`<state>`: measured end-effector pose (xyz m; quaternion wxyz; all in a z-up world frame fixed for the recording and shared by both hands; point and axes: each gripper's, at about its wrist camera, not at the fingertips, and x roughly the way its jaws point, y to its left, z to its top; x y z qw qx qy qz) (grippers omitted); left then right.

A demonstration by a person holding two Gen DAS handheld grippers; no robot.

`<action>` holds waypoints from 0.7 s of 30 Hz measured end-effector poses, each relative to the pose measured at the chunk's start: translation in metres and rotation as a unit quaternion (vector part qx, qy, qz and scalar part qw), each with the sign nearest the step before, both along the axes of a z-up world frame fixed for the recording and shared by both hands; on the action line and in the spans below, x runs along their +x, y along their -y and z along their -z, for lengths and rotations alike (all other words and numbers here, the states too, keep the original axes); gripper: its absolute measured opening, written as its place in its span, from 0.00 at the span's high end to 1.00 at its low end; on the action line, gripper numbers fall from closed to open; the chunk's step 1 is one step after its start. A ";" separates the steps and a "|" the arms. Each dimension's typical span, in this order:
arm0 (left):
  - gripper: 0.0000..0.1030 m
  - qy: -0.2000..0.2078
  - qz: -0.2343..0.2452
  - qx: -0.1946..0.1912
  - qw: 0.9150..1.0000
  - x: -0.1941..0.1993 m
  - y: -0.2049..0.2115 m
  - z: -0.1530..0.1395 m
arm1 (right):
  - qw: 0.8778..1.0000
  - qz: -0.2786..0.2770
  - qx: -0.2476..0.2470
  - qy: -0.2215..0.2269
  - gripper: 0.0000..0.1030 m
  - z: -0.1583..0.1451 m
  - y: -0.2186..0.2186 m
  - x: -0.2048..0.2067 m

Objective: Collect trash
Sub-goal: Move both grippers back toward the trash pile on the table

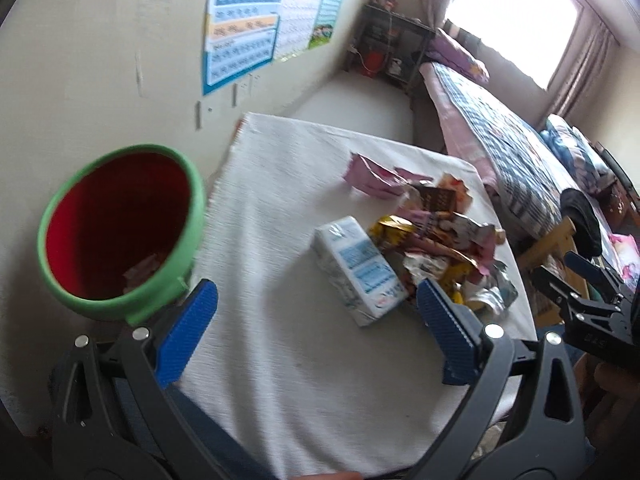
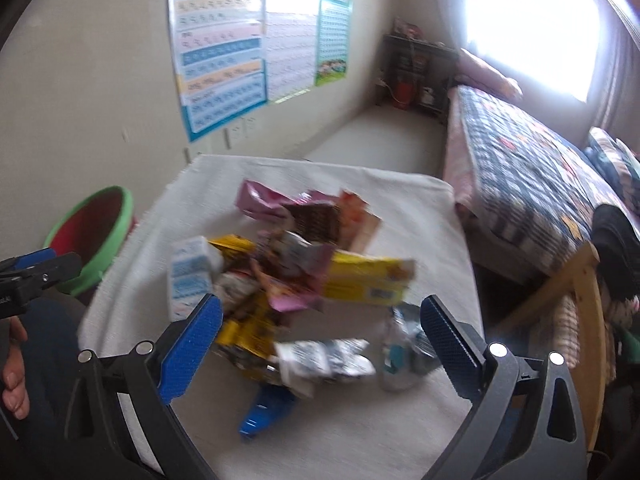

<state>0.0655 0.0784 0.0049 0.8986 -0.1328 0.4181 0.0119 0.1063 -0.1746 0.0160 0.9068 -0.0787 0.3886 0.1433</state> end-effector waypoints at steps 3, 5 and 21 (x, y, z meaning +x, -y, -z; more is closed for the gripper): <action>0.05 -0.010 0.009 -0.007 1.000 0.006 0.012 0.007 | 1.000 0.012 -0.002 -0.005 0.07 0.004 0.013 0.002; 0.05 -0.018 0.012 -0.011 1.000 0.010 0.018 0.013 | 1.000 0.021 -0.003 -0.011 0.07 0.010 0.024 0.004; 0.05 -0.096 0.011 0.006 0.995 0.049 0.052 0.074 | 0.996 0.071 -0.015 -0.059 0.07 0.057 0.073 0.030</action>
